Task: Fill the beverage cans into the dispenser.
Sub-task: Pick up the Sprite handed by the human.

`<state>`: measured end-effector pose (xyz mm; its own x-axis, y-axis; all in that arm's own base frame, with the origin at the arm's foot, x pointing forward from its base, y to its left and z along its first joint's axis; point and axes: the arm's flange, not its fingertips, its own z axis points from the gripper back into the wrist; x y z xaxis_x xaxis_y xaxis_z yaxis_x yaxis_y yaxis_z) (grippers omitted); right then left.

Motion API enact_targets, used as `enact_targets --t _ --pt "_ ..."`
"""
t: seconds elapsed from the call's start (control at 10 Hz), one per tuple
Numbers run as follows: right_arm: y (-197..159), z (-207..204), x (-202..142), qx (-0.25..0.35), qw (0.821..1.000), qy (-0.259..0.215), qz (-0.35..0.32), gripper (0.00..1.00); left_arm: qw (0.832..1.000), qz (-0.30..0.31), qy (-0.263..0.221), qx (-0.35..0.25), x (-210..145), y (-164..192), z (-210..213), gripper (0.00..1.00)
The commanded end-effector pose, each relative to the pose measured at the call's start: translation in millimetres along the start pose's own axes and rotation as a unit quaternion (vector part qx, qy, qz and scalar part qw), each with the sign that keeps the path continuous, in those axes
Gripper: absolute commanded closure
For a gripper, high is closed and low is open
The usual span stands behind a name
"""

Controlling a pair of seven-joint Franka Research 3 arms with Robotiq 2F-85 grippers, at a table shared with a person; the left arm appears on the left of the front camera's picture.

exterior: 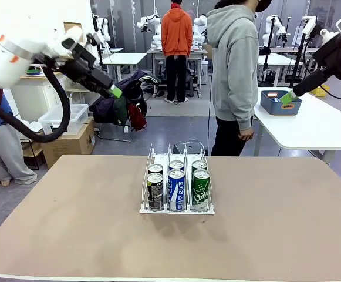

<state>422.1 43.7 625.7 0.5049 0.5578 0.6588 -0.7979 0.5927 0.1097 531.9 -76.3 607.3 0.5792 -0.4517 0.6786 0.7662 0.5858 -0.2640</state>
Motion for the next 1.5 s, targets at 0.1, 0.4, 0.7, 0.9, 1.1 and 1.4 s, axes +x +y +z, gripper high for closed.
enact_targets --t 0.1,0.4,0.7,0.9,1.1,1.4 --pt "-12.5 24.3 8.7 -0.005 1.0 -0.021 -0.021 0.0 0.998 -0.035 -0.011 -0.053 1.4 3.0 30.4 0.0" --pt "-26.0 54.8 9.1 -0.006 0.998 -0.06 -0.032 0.0 0.988 -0.125 -0.029 -0.086 -5.9 -15.9 49.1 0.0" --pt "-43.9 77.9 11.2 -0.002 0.999 -0.04 -0.022 0.0 0.975 -0.182 -0.019 -0.123 -10.1 -28.8 62.5 0.0" --pt "-32.9 75.7 9.6 -0.013 0.998 -0.049 -0.034 0.0 0.98 -0.166 -0.009 -0.107 -0.8 -31.4 58.4 0.0" --pt "-32.9 75.7 9.6 -0.013 0.998 -0.049 -0.034 0.0 0.98 -0.166 -0.009 -0.107 -0.8 -31.4 58.4 0.0" --pt "-38.9 87.4 8.3 -0.012 1.0 -0.016 -0.019 0.0 0.965 -0.234 0.062 -0.097 13.0 -48.7 75.9 0.0"
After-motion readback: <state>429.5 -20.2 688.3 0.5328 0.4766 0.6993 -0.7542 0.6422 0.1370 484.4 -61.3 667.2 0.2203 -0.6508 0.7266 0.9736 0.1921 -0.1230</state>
